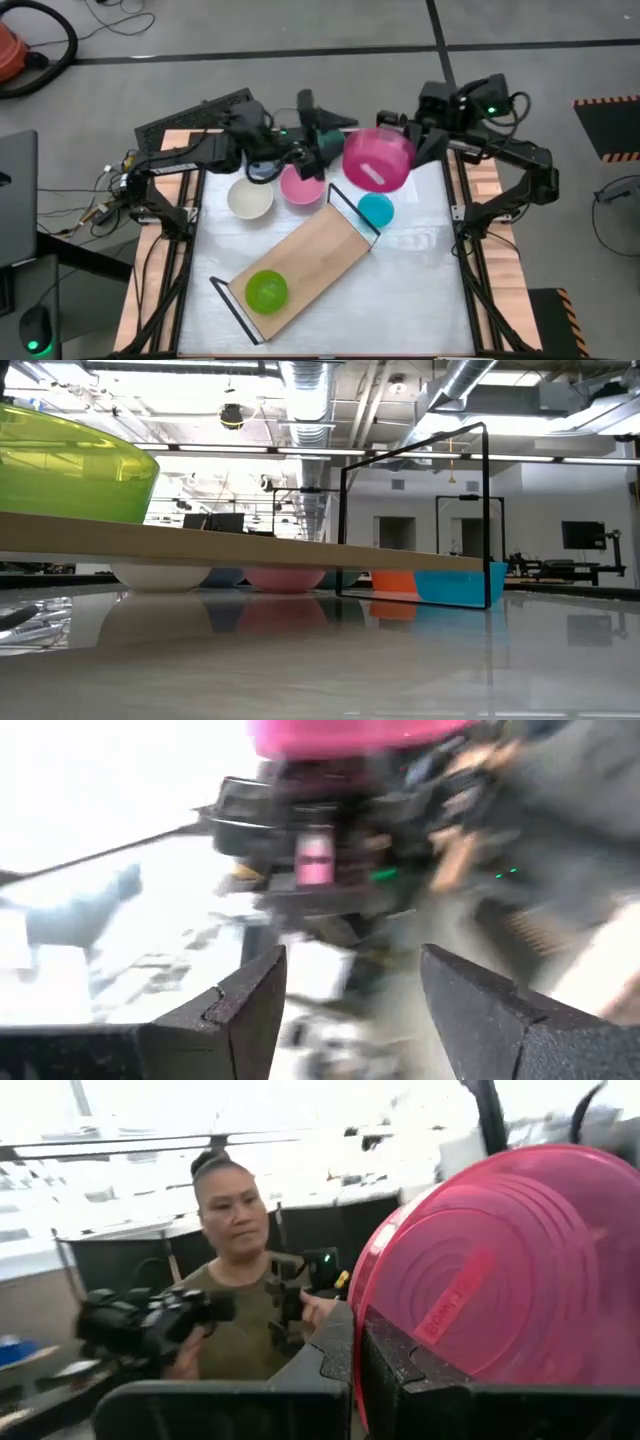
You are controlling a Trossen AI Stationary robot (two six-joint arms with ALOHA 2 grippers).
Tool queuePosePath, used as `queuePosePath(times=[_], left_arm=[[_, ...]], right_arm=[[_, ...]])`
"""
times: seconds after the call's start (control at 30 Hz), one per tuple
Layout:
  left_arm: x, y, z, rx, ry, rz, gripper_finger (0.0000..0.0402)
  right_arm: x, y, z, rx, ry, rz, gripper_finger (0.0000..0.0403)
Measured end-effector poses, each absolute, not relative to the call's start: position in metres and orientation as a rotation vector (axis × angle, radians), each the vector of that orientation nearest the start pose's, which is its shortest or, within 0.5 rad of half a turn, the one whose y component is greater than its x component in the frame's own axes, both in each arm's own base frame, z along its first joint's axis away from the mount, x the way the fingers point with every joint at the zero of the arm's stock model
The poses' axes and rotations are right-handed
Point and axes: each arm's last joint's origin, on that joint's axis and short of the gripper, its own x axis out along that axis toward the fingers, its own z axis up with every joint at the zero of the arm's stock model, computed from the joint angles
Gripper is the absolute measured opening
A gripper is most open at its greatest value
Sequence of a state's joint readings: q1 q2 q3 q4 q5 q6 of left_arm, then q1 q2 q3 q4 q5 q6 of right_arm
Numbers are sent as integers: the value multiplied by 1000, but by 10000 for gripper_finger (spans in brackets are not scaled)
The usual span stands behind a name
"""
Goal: Place and stack bowls onto a shelf
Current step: Stack the transparent pink bowl on the top transparent green bowl on the shelf
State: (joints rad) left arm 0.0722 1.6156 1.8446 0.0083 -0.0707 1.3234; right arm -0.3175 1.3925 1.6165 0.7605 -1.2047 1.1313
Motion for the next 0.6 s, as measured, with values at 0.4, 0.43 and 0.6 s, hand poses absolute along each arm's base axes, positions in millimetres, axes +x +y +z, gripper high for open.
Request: queuePosePath(times=[0.4, 0.43, 0.6], left_arm=[[306, 3, 545, 1415, -261, 458, 218], [303, 2, 547, 1372, -267, 451, 218], [282, 2, 552, 1082, -266, 356, 218]], right_arm=[[227, -79, 525, 413, 103, 969, 26], [229, -80, 520, 437, 139, 969, 25], [236, -83, 491, 490, 242, 936, 24]])
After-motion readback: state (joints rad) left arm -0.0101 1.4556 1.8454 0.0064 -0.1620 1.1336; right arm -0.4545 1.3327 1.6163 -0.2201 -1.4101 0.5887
